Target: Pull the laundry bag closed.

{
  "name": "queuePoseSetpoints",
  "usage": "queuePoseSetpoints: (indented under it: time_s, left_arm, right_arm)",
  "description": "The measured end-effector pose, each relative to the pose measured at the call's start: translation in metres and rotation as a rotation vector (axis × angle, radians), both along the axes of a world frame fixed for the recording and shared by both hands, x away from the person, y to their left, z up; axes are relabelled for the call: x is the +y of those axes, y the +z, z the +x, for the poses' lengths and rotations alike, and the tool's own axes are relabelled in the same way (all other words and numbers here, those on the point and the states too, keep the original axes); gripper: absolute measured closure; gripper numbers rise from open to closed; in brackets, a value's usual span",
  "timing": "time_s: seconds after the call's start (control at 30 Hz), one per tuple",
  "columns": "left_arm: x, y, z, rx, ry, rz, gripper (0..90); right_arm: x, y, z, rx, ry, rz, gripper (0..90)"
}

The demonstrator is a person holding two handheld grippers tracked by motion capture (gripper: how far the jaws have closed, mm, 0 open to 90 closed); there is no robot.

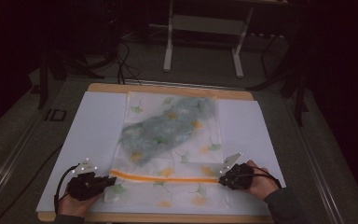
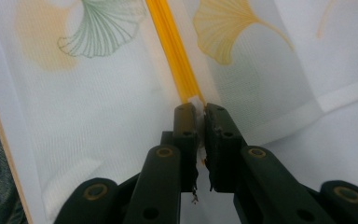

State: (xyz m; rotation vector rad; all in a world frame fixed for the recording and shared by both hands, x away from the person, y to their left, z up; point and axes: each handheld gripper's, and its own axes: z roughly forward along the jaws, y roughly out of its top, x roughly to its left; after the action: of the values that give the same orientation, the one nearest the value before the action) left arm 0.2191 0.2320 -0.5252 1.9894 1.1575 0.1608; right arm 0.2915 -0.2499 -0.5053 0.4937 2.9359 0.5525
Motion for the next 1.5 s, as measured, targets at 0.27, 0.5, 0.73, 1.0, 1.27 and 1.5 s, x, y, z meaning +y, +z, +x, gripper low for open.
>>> queuePoseSetpoints:
  time_s: [0.27, 0.5, 0.73, 1.0, 1.27, 1.5]
  left_arm:
    - [0.008, 0.002, -0.004, -0.022, 0.033, -0.008, 73.0]
    - [0.020, 0.005, -0.007, -0.052, 0.087, -0.033, 70.2]
    - [0.025, 0.004, -0.007, -0.066, 0.126, -0.025, 69.0]
    - [0.026, 0.000, -0.002, -0.093, 0.167, 0.013, 63.7]
    - [0.027, -0.004, 0.005, -0.141, 0.276, 0.106, 58.7]
    - [0.036, -0.009, 0.011, -0.161, 0.379, 0.143, 58.4]
  right_arm:
    - [-0.006, -0.001, -0.001, -0.007, -0.036, 0.082, 66.8]
    - [-0.013, -0.005, 0.001, -0.036, -0.113, 0.162, 59.4]
    - [-0.021, -0.004, 0.003, -0.070, -0.211, 0.239, 55.0]
    - [-0.029, -0.011, 0.002, -0.159, -0.391, 0.275, 55.1]
    - [-0.051, -0.019, -0.001, -0.208, -0.565, 0.357, 54.2]
    - [-0.068, -0.020, 0.000, -0.242, -0.674, 0.410, 54.1]
